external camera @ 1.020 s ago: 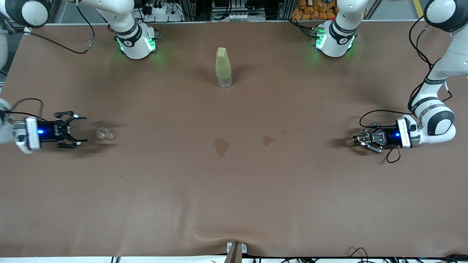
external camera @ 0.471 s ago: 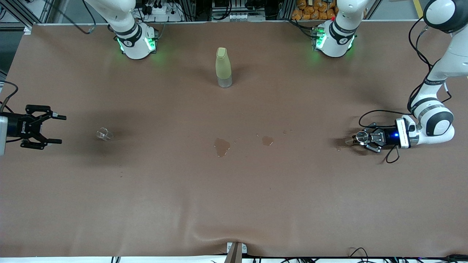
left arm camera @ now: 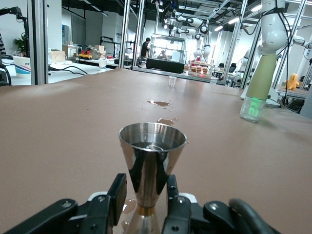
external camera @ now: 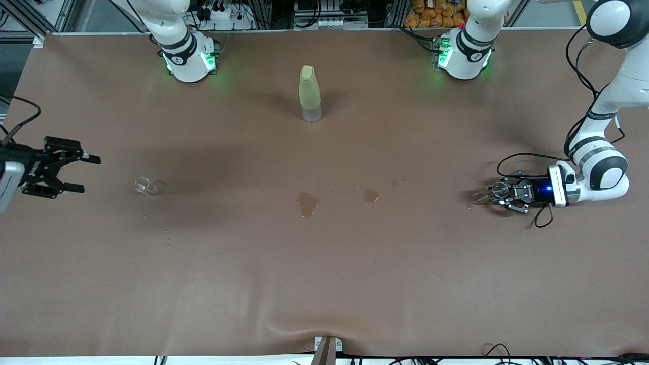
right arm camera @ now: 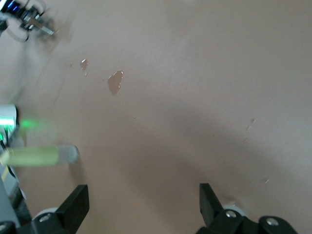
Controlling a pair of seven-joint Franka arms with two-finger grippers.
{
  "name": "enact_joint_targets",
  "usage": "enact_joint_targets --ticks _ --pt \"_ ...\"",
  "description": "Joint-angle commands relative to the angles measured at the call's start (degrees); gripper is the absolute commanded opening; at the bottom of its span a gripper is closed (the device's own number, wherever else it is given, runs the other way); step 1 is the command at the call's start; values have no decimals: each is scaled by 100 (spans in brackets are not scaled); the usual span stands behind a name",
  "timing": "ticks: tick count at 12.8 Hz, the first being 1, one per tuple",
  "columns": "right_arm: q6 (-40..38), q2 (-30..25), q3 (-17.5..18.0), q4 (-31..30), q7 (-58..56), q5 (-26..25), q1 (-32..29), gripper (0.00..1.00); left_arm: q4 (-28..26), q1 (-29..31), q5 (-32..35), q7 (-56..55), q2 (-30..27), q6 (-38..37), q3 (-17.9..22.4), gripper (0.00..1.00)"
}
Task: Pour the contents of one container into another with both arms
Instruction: 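Retract the right gripper while the left gripper sets down the jigger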
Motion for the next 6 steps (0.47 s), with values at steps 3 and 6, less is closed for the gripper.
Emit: enact_joint_targets --ticks 3,6 --pt "381 -867 -13 -431 2727 -1351 1066 100 457 25 476 -250 -21 -41 -28 100" --pt "512 -1035 -4 -378 4440 -2255 1620 100 1001 25 1099 -742 -153 -67 -37 100"
